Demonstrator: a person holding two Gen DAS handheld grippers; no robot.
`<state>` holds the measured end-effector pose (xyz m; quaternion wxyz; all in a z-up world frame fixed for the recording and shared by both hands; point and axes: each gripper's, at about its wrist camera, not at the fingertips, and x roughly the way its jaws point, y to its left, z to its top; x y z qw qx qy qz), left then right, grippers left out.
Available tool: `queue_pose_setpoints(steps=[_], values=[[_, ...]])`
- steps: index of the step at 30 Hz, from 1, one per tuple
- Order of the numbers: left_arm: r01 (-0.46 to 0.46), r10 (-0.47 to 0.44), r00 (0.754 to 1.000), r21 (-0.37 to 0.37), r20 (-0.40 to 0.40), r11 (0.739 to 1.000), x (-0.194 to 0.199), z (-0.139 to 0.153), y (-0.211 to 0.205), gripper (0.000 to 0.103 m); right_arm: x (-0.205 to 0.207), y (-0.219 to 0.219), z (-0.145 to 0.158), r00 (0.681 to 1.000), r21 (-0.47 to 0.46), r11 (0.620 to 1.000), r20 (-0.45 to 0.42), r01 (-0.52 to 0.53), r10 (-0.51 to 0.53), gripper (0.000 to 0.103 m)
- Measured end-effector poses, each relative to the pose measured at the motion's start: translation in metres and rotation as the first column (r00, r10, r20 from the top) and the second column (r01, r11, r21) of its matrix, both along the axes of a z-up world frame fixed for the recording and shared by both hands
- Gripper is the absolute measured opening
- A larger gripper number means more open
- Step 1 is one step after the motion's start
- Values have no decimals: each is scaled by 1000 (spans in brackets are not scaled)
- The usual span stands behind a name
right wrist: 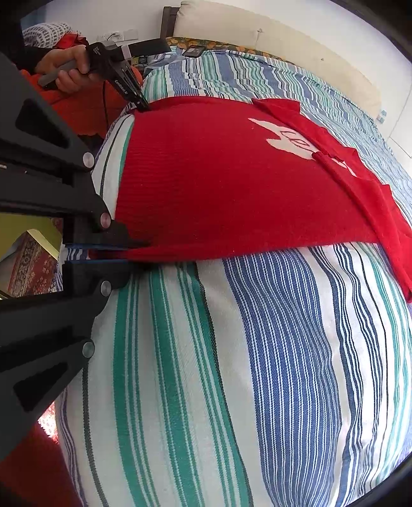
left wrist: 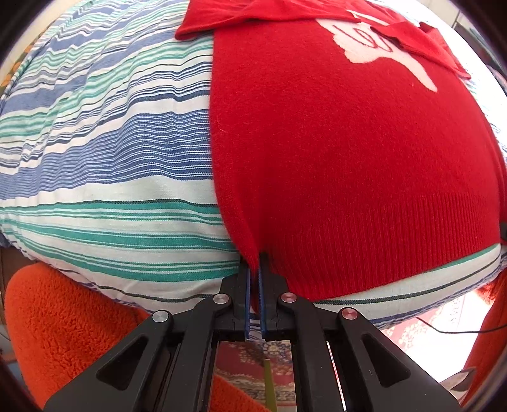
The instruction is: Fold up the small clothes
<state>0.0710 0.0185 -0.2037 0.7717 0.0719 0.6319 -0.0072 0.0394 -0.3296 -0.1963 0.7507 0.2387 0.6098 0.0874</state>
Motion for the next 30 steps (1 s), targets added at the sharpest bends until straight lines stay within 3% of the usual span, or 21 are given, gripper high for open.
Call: queue_pose_setpoints(steps=[5, 7, 8, 9, 10, 11, 12, 15, 17, 19, 22, 24, 26, 27, 28, 30], values=[[20, -20, 1000, 17, 6, 1000, -2, 3, -4, 7, 1, 5, 5, 1000, -30, 999, 5, -27, 27, 2], [36, -35, 999, 43, -7, 998, -9, 7, -6, 21, 0, 6, 14, 999, -33, 998, -2, -50, 50, 5], [36, -35, 999, 70, -17, 997, -12, 9, -6, 45, -2, 5, 19, 998, -31, 997, -17, -66, 66, 14], [26, -22, 999, 114, -34, 993, -15, 11, -3, 79, -4, 3, 22, 995, -43, 995, -46, -87, 85, 20], [12, -6, 999, 140, -49, 990, -17, 12, 1, 90, -7, 1, 26, 991, -65, 991, -81, -114, 109, 31], [-4, 13, 998, 141, -65, 990, -19, 14, 7, 92, -11, -2, 29, 984, -104, 984, -122, -146, 133, 45], [-23, 32, 996, 105, -81, 994, -23, 19, 14, 87, -15, -8, 34, 977, -155, 973, -153, -172, 148, 55], [-119, 120, 992, 15, -49, 993, -30, 41, 41, 85, -18, -33, 64, 975, -358, 911, -151, -207, 163, 55], [-176, 175, 984, 20, 9, 984, -28, 57, 56, 85, -5, -38, 96, 976, -493, 843, -81, -215, 201, 55], [-230, 227, 972, 45, 67, 972, -22, 70, 67, 85, 20, -25, 130, 957, -584, 779, 12, -228, 290, 55], [-310, 305, 944, 26, 123, 950, -12, 82, 80, 85, 71, 26, 162, 864, -630, 718, 143, -296, 482, 58], [-354, 352, 928, -6, 123, 935, -7, 87, 87, 85, 104, 73, 159, 745, -661, 646, 193, -382, 638, 67], [-380, 381, 917, -27, 122, 924, -6, 85, 93, 85, 135, 114, 135, 632, -688, 548, 166, -476, 757, 66], [-390, 390, 913, -25, 122, 920, -10, 85, 94, 85, 151, 132, 118, 594, -697, 498, 128, -515, 794, 66], [-398, 397, 910, -17, 120, 917, -14, 83, 96, 85, 166, 147, 99, 569, -704, 456, 90, -544, 817, 64], [-412, 409, 907, 6, 101, 911, -13, 75, 101, 85, 188, 169, 65, 542, -699, 418, 53, -580, 839, 50]])
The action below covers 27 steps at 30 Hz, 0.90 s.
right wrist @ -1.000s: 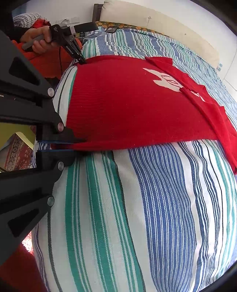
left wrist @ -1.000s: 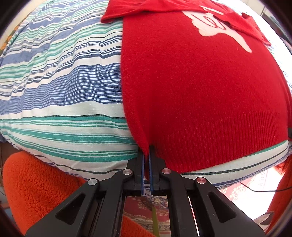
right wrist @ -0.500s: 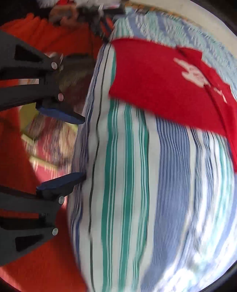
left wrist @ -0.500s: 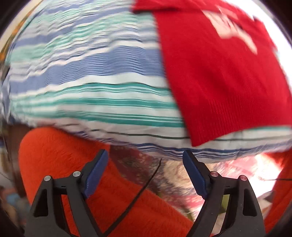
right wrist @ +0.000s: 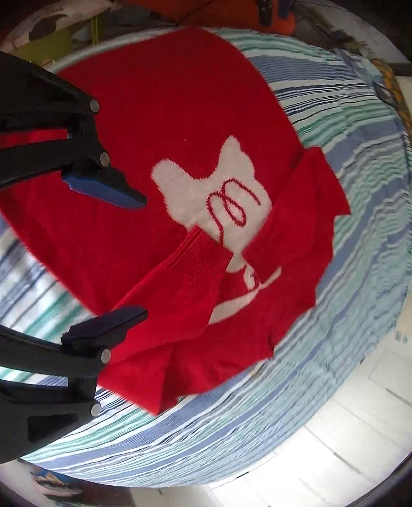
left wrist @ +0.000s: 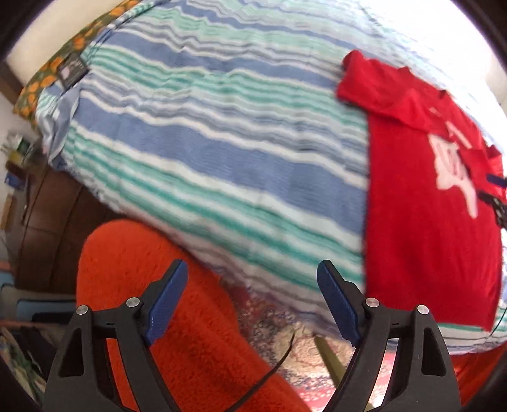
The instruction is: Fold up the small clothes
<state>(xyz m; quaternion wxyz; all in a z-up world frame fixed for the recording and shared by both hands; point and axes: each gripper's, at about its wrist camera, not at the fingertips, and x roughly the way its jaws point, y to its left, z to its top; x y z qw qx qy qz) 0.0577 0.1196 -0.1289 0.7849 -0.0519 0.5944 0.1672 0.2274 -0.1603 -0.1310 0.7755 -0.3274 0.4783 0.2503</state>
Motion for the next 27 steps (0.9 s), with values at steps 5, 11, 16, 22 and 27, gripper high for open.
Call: queue_pose_setpoints(steps=[5, 11, 16, 22, 27], values=[[-13, 13, 999, 0, -51, 1000, -8, -12, 7, 85, 32, -6, -27, 993, 155, 981, 0, 115, -116, 6], [-4, 4, 999, -2, -42, 1000, 2, -11, -2, 85, 16, -200, 56, 758, 576, 615, -12, 539, -652, 6], [43, -44, 998, -27, -42, 999, 9, -10, -25, 85, -47, -395, 36, 375, 570, 248, -115, 783, -920, 6], [145, -143, 989, 53, -47, 988, 8, 1, -58, 85, -73, -442, -12, 302, 498, 184, -169, 848, -938, 5], [207, -204, 978, 153, -38, 966, 17, 20, -71, 85, -80, -442, -34, 241, 506, 126, -169, 853, -956, 4]])
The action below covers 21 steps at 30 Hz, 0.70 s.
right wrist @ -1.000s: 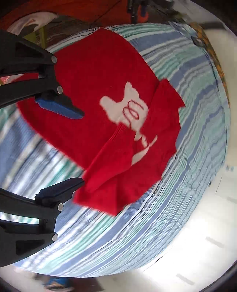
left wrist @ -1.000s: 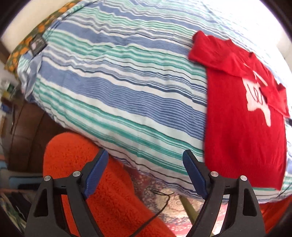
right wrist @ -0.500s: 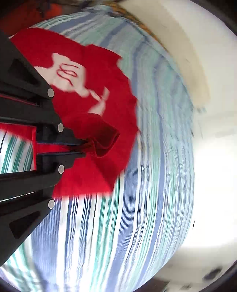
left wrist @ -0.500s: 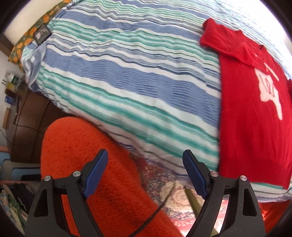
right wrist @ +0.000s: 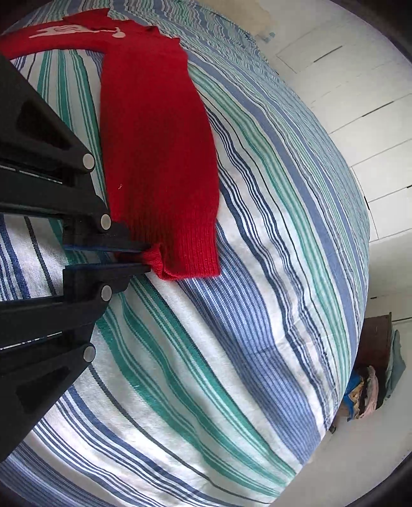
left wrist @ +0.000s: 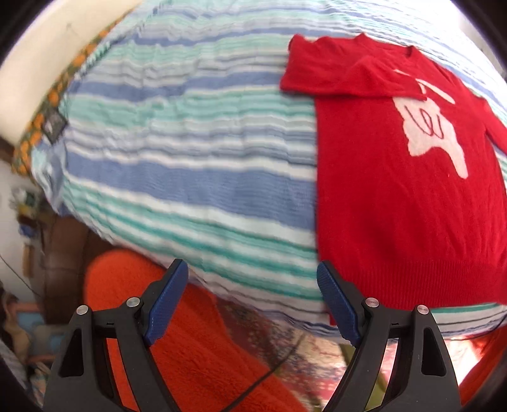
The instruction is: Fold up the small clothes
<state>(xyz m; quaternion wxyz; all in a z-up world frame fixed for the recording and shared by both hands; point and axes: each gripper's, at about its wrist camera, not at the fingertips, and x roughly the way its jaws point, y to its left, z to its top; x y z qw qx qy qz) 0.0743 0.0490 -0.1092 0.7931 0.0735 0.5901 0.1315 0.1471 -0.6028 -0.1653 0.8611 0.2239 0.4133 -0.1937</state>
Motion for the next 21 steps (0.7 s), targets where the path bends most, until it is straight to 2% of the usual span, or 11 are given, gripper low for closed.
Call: queue_pose_setpoints(steps=[2, 4, 7, 10, 12, 14, 16, 17, 18, 19, 21], values=[[51, -54, 997, 51, 48, 997, 12, 22, -10, 85, -1, 0, -2, 1000, -5, 1000, 9, 5, -5, 4], [98, -104, 987, 55, 119, 994, 26, 46, -23, 86, -2, 1, -3, 1000, -11, 1000, 8, 2, -2, 4], [184, -182, 951, 16, 251, 983, 59, 82, -51, 96, -8, -1, -5, 1000, -5, 1000, 11, 3, -3, 4], [280, -257, 917, -35, 306, 959, 97, 86, -77, 98, -10, 0, -6, 1000, -12, 1000, 12, 2, -2, 4], [292, -272, 916, -27, 295, 956, 126, 71, -93, 98, -10, 2, -5, 1000, -13, 1000, 15, 4, -3, 3], [377, -359, 890, -10, 281, 926, 142, 50, -115, 98, -12, 0, -7, 999, 15, 1000, 37, 4, -5, 3], [461, -487, 837, 159, 248, 873, 152, 16, -146, 98, -18, -6, -9, 997, 59, 998, 69, 11, -15, 4], [494, -547, 808, 252, 219, 832, 154, -2, -161, 97, -20, -7, -9, 997, 70, 997, 78, 12, -18, 4], [521, -588, 788, 313, 180, 794, 159, -22, -175, 91, -20, -7, -9, 997, 71, 997, 79, 12, -18, 4], [536, -604, 782, 330, 151, 777, 165, -35, -184, 87, -20, -6, -8, 997, 65, 998, 76, 11, -16, 4], [541, -602, 788, 321, 130, 777, 179, -53, -195, 82, -20, -3, -8, 998, 48, 999, 70, 5, -8, 7]])
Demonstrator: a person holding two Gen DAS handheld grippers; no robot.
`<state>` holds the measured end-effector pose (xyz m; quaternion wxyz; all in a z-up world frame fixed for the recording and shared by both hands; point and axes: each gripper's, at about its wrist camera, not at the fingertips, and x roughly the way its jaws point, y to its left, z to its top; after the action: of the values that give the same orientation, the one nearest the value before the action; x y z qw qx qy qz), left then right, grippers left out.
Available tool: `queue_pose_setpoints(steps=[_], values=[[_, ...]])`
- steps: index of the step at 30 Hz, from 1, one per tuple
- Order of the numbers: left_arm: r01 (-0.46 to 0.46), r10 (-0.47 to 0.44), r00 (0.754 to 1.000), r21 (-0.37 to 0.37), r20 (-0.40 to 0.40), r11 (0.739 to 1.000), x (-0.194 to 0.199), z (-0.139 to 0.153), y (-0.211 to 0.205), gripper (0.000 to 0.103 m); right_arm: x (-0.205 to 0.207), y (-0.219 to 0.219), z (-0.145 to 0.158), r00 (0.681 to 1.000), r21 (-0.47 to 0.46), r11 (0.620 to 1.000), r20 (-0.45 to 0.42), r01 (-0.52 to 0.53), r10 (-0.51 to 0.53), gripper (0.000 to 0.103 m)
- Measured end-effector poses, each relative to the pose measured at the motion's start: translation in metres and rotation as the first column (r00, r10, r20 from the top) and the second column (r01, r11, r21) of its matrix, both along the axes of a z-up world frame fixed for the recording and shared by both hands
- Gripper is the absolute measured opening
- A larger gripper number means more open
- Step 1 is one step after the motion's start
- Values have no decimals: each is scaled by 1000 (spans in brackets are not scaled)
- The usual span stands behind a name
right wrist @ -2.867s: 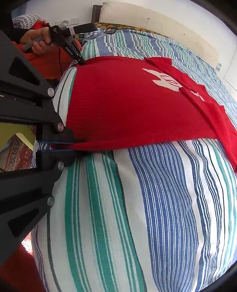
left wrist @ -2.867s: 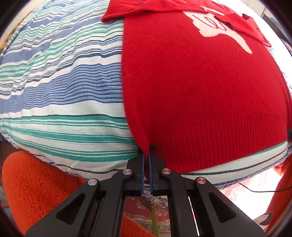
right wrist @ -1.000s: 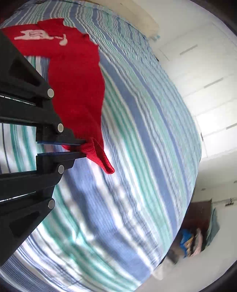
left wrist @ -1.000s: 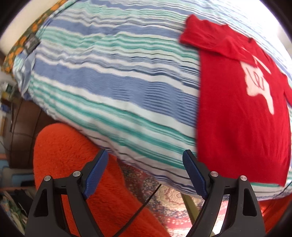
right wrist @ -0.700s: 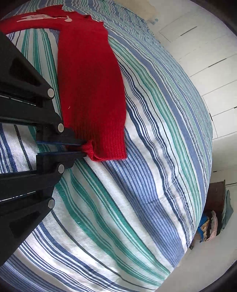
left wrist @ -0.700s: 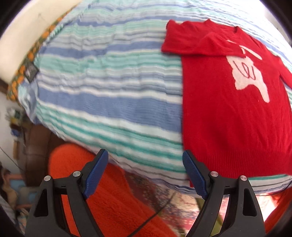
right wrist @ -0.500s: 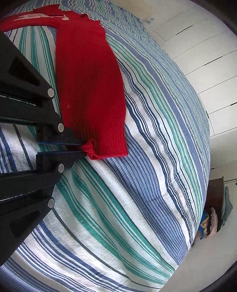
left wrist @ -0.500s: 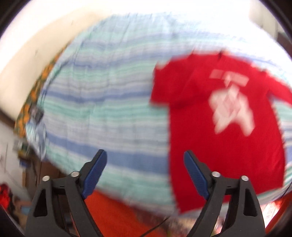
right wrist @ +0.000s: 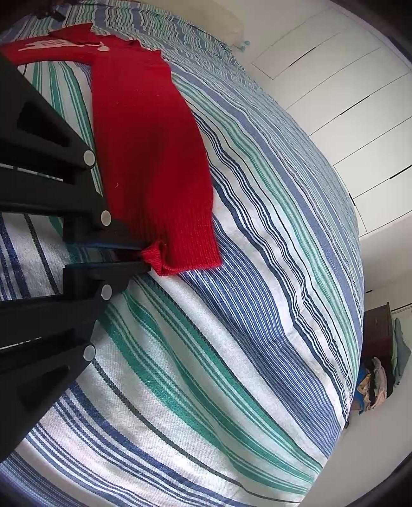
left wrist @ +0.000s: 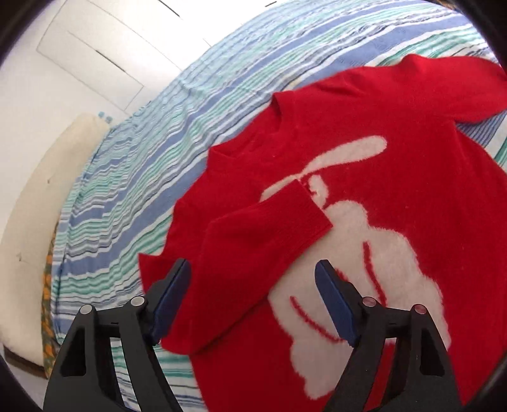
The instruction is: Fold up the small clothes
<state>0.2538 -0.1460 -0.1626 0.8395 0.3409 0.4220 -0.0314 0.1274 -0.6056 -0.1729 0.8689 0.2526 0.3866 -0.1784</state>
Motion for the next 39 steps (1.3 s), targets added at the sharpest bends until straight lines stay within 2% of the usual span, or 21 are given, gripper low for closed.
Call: queue_pose_setpoints(steps=[4, 5, 6, 7, 10, 11, 12, 14, 16, 18, 20, 22, 23, 24, 26, 27, 28, 31, 32, 37, 39], values=[[-51, 51, 999, 29, 4, 998, 27, -28, -9, 78, 0, 4, 0, 1000, -13, 1000, -3, -7, 7, 9], [-65, 65, 998, 14, -5, 998, 34, -33, -7, 59, 0, 4, 0, 1000, -12, 1000, -2, -7, 7, 9], [-83, 82, 996, -14, -30, 996, 39, -34, -4, 18, 0, 4, 1, 1000, -12, 1000, -2, -7, 7, 9], [-118, 115, 991, -45, -67, 992, 46, -35, 3, 5, 1, 4, 1, 1000, -13, 1000, -3, -8, 8, 9], [-247, 236, 969, -197, -77, 949, 58, -4, 39, 2, 2, 8, 6, 1000, -21, 1000, -4, -15, 15, 17], [-289, 278, 957, -265, -77, 920, 61, 12, 59, 2, 2, 9, 10, 1000, -20, 1000, 0, -19, 19, 31], [-337, 333, 940, -342, -74, 877, 63, 35, 89, 2, -1, 10, 15, 1000, -19, 1000, 10, -18, 19, 59], [-413, 430, 901, -440, -67, 797, 62, 68, 149, 2, -11, 16, 31, 999, -34, 999, 49, 11, -10, 91], [-512, 564, 823, -524, -72, 681, 51, 100, 236, 2, -26, 17, 47, 995, -36, 999, 88, 41, -38, 92], [-602, 676, 731, -551, -89, 578, 35, 108, 315, 2, -44, 18, 61, 991, -26, 997, 115, 66, -63, 92], [-709, 786, 607, -528, -121, 467, 13, 95, 395, 2, -62, 21, 73, 988, -20, 996, 134, 83, -80, 92], [-794, 849, 492, -500, -193, 346, -6, 68, 455, 2, -83, 26, 82, 985, -4, 996, 147, 95, -93, 92], [-823, 861, 451, -484, -236, 299, -11, 50, 478, 2, -91, 30, 86, 984, 5, 995, 151, 100, -99, 92], [-843, 866, 421, -468, -270, 264, -16, 35, 493, 2, -98, 35, 91, 982, 10, 995, 155, 103, -104, 92], [-866, 864, 382, -454, -328, 210, -23, 7, 508, 2, -108, 47, 97, 982, 17, 995, 159, 101, -103, 92], [-868, 860, 376, -455, -344, 198, -25, -3, 510, 2, -114, 53, 98, 983, 18, 995, 157, 95, -97, 93], [-869, 860, 376, -453, -345, 199, -25, -8, 507, 2, -116, 60, 97, 985, 17, 996, 150, 85, -86, 93], [-871, 864, 399, -421, -308, 252, -25, -20, 496, 2, -118, 79, 93, 992, -19, 998, 111, 61, -58, 93], [-873, 864, 399, -415, -307, 256, -25, -26, 496, 2, -119, 84, 92, 993, -40, 998, 103, 52, -47, 93], [-874, 856, 370, -448, -362, 188, -30, -41, 514, 2, -108, 94, 88, 998, -91, 995, 52, 31, -26, 93], [-880, 858, 363, -437, -364, 187, -29, -41, 514, 6, -105, 95, 85, 999, -101, 995, 30, 22, -19, 93]])
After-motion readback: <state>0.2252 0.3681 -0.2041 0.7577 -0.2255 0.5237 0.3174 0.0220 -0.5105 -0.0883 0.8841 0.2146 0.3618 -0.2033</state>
